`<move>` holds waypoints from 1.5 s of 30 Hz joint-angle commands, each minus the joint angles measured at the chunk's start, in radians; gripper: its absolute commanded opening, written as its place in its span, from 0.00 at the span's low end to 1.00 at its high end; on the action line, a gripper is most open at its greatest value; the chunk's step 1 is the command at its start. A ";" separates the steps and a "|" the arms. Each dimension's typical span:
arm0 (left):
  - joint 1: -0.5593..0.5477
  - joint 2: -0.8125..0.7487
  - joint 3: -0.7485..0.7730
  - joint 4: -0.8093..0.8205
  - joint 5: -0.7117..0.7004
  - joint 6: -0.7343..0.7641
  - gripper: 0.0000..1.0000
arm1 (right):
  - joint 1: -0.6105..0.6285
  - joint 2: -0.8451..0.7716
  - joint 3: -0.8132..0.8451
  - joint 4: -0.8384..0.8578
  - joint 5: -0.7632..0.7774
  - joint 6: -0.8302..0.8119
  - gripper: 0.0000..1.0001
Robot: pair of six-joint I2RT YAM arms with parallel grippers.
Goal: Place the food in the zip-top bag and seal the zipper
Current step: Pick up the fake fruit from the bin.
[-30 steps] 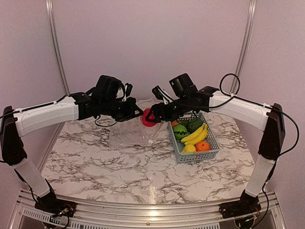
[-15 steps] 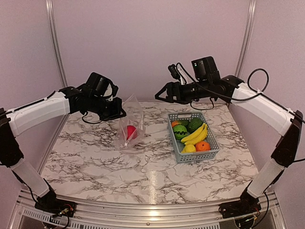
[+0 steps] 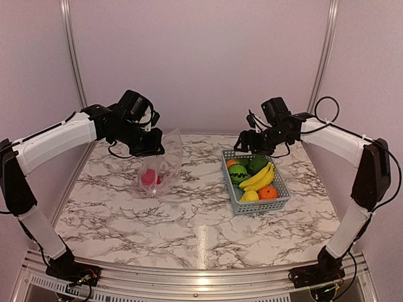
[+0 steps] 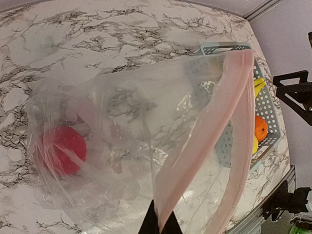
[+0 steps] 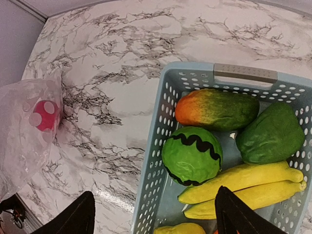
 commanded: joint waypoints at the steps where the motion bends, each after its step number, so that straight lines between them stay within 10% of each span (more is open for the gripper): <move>1: -0.019 0.063 -0.002 0.028 0.073 -0.016 0.00 | -0.022 0.069 0.010 -0.045 0.013 -0.010 0.82; 32: -0.022 0.072 -0.069 0.104 0.160 -0.056 0.00 | -0.024 0.331 0.003 0.081 0.031 0.065 0.86; 45: -0.022 0.088 -0.055 0.101 0.167 -0.052 0.00 | -0.023 0.196 -0.032 0.067 0.044 0.046 0.60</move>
